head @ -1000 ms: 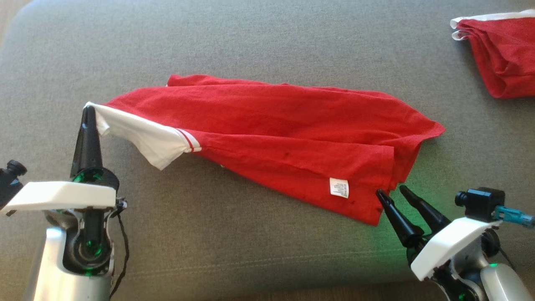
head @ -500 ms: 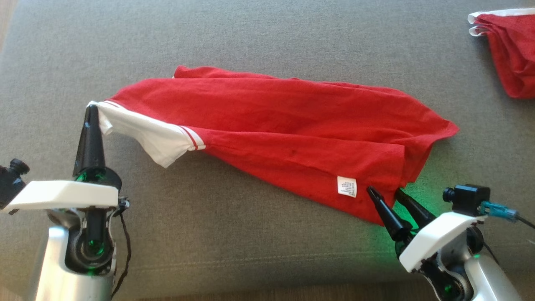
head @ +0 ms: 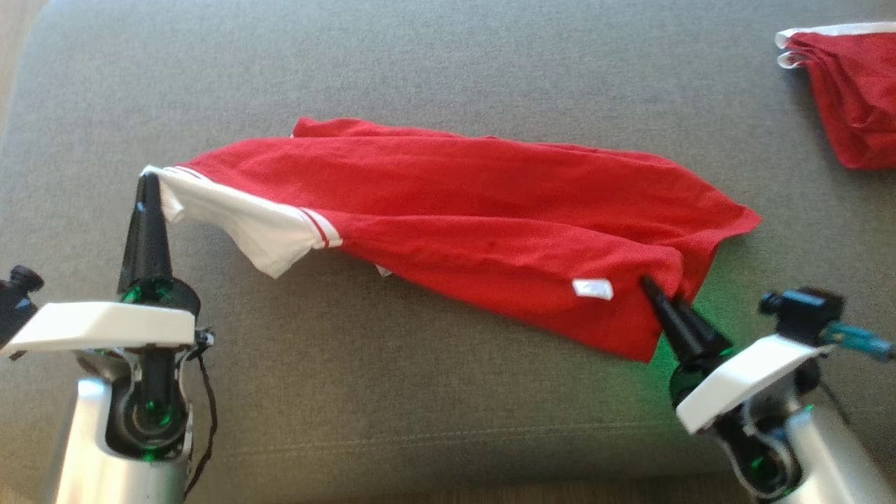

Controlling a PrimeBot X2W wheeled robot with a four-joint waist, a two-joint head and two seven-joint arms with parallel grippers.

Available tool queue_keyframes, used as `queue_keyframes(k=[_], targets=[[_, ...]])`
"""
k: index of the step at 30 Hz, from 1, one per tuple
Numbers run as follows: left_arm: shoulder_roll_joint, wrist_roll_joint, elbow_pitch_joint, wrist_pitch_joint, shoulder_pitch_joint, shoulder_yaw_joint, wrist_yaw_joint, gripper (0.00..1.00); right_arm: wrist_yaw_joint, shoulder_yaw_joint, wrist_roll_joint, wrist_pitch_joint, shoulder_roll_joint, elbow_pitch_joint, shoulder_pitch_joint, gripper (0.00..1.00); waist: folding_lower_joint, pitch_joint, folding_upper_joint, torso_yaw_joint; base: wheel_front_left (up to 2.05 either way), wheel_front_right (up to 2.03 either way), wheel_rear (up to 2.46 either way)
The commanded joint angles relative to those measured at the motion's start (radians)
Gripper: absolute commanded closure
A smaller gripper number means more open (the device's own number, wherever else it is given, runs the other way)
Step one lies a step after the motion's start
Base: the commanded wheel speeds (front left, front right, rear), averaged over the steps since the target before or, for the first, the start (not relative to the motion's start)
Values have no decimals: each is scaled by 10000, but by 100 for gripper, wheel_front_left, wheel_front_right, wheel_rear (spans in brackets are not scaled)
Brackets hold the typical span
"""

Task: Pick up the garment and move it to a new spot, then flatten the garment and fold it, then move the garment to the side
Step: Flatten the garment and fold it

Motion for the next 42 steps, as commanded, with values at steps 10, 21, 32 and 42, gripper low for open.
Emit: queue_keyframes(k=[10, 21, 32, 42], targets=[[644, -685, -1506, 860, -2593, 516, 165, 100, -2, -1310, -423, 1314, -1280, -2775, -1905, 100, 0, -890, 0, -392, 0, 0, 0], [947, -933, -167, 1959, -7132, 313, 660, 100, -2, -1839, -118, 2235, -1358, -1409, -5691, 100, 0, -1274, 0, -640, 0, 0, 0], [1605, 555, 3839, 1856, -11628, -611, 343, 100, -2, -681, -946, 2094, -595, 1973, -11019, 100, 0, 496, 0, -826, 0, 0, 0], [1575, 1613, 6198, -965, -14683, -1001, -631, 100, -2, -320, -2740, -2042, -150, 5323, -14735, 100, 0, 2341, 0, -884, 0, 0, 0]])
